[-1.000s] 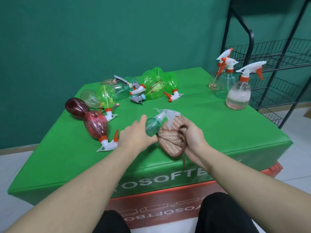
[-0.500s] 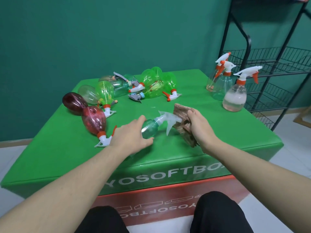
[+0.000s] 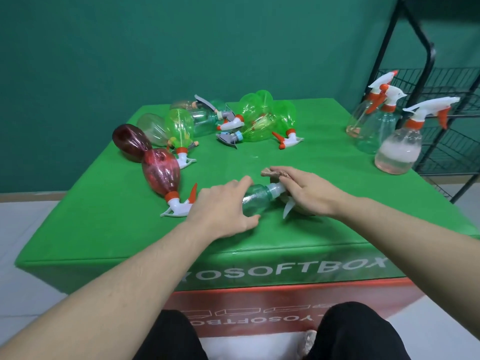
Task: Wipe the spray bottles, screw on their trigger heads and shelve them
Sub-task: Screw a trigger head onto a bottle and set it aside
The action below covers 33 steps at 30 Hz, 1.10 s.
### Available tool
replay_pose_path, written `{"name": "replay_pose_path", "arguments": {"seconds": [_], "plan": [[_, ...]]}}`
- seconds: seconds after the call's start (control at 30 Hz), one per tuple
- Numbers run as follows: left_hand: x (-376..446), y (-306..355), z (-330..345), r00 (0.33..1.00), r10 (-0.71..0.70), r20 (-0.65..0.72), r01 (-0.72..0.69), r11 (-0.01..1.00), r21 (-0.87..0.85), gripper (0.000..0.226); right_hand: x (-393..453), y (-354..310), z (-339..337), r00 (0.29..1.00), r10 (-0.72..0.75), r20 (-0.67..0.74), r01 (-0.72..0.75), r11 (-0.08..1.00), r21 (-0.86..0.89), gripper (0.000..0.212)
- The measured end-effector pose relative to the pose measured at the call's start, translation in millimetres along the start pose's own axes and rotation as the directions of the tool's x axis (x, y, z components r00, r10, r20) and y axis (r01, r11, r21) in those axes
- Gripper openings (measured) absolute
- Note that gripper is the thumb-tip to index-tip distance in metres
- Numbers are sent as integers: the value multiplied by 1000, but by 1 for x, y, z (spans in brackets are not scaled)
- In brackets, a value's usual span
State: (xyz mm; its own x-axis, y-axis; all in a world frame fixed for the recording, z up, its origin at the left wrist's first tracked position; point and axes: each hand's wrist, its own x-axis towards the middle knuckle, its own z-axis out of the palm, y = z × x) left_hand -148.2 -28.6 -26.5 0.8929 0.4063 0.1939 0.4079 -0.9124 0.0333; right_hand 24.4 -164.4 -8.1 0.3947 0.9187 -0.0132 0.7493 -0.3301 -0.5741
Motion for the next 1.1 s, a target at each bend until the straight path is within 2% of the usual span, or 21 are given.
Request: {"name": "replay_pose_path", "arguments": {"seconds": [0.07, 0.3, 0.53, 0.73, 0.87, 1.1], "plan": [[-1, 0, 0, 1000, 17, -3, -17, 1000, -4, 63, 6, -1, 0, 999, -6, 44, 9, 999, -51, 44], [-2, 3, -2, 1000, 7, -3, -7, 1000, 1, 65, -1, 5, 1, 996, -69, 49, 76, 986, -150, 48], [2, 4, -6, 998, -64, 23, 66, 993, -93, 68, -40, 20, -9, 989, -126, 79, 146, 928, -343, 51], [6, 6, -8, 997, -73, 36, 76, 993, -92, 65, -67, 29, -19, 984, -126, 123, 170, 861, -479, 52], [4, 6, -7, 997, -71, 26, 73, 993, -97, 65, -56, 25, -15, 985, -114, 127, 163, 847, -506, 65], [4, 8, -6, 999, -45, 27, 46, 998, -46, 65, -11, 18, 4, 988, -103, 119, 147, 871, -469, 53]]}}
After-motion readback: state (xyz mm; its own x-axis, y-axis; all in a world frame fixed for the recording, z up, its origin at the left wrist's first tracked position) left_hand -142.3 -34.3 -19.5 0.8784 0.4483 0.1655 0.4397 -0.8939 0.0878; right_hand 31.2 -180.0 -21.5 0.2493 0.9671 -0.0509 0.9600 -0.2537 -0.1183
